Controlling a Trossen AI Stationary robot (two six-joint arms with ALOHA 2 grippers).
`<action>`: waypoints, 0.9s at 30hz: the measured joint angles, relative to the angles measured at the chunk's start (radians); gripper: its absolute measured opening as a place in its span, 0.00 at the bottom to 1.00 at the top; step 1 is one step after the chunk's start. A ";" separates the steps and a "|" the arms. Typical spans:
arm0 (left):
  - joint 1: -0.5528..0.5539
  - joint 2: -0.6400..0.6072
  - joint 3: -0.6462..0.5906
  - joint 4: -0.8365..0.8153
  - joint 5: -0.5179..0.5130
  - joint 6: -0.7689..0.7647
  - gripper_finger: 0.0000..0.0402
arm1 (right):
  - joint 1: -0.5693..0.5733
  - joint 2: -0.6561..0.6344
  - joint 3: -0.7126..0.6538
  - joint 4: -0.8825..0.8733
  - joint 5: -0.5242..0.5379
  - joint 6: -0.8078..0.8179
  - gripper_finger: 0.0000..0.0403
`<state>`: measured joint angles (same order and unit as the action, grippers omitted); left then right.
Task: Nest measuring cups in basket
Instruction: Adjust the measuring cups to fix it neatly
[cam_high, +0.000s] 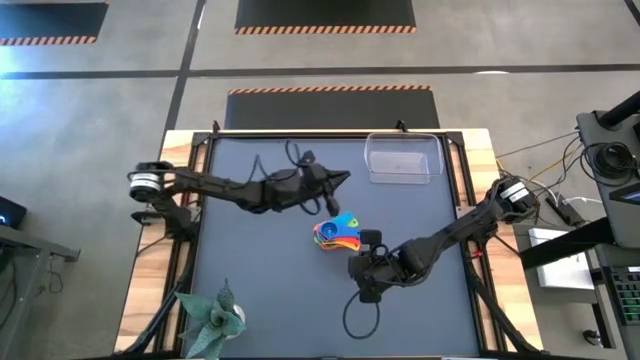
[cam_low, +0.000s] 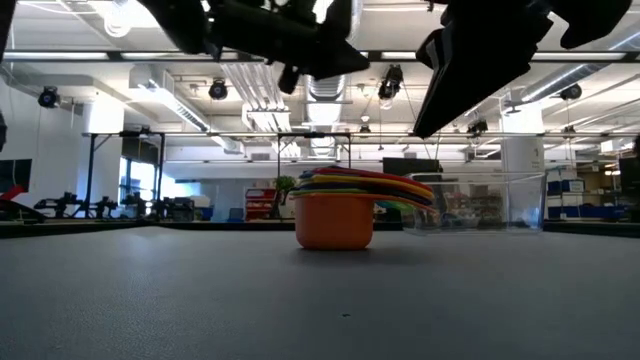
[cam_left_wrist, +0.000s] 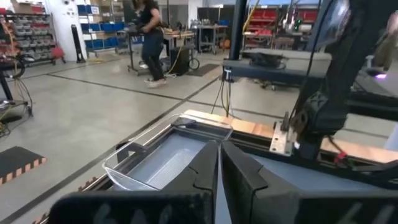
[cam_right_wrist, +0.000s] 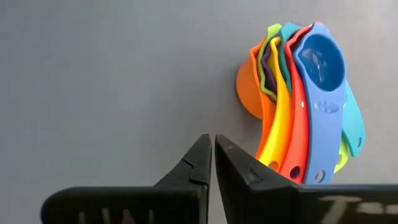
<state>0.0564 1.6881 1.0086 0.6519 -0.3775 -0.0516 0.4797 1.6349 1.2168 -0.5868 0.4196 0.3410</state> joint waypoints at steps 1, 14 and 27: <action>0.005 0.018 0.020 -0.009 0.002 0.003 0.00 | 0.000 0.001 -0.001 -0.003 -0.001 0.002 0.02; 0.084 0.152 0.191 -0.181 0.108 -0.058 0.00 | 0.013 0.001 -0.046 -0.016 -0.012 0.060 0.02; 0.102 0.164 0.260 -0.553 -0.005 -0.101 0.00 | -0.052 0.001 -0.146 0.079 -0.017 0.053 0.02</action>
<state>0.1582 1.8526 1.2684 0.0987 -0.3828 -0.1522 0.4273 1.6360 1.0710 -0.5080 0.4031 0.3943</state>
